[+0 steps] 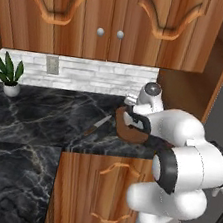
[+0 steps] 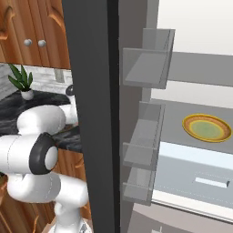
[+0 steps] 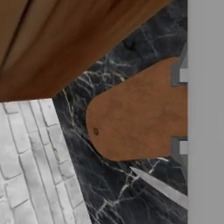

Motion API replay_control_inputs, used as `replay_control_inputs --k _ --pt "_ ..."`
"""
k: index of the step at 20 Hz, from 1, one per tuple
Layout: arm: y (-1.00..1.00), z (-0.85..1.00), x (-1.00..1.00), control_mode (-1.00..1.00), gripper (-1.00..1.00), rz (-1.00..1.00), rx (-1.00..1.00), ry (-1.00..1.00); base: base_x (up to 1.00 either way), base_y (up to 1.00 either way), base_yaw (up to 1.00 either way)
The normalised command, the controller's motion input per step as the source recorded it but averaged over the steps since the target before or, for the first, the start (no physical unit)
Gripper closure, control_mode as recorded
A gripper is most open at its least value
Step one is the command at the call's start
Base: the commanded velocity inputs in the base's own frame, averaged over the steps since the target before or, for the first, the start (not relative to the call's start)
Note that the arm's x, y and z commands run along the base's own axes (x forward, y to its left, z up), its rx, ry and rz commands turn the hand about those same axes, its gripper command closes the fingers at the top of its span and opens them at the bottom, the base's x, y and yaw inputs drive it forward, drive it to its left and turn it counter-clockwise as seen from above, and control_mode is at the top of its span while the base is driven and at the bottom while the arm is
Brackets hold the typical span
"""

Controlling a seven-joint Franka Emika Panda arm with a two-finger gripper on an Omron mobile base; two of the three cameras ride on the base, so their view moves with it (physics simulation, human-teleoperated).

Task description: Retrieve the steak from the fridge and place it on the cutting board.

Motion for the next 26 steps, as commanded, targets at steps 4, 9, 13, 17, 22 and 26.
replay_control_inputs --k 4,9,13,17,22,26 --pt "-0.21 -0.32 0.62 -1.0 1.0 0.07 -0.02 -0.03 0.0 0.0 0.0" --pt "-0.05 -0.47 0.24 -1.0 1.0 0.09 -0.09 -0.08 0.0 0.0 0.0" --pt "-0.06 -0.27 0.28 -1.0 1.0 0.05 -0.06 -0.08 0.0 0.0 0.0" --pt "-0.04 -0.18 0.34 -1.0 1.0 0.0 -0.01 -0.04 0.0 0.0 0.0" --pt "0.0 -0.15 0.4 -1.0 1.0 0.0 -0.02 -0.02 0.0 0.0 0.0" --pt "0.08 -0.14 0.32 -1.0 1.0 -0.01 -0.01 0.0 0.0 0.0 0.0"
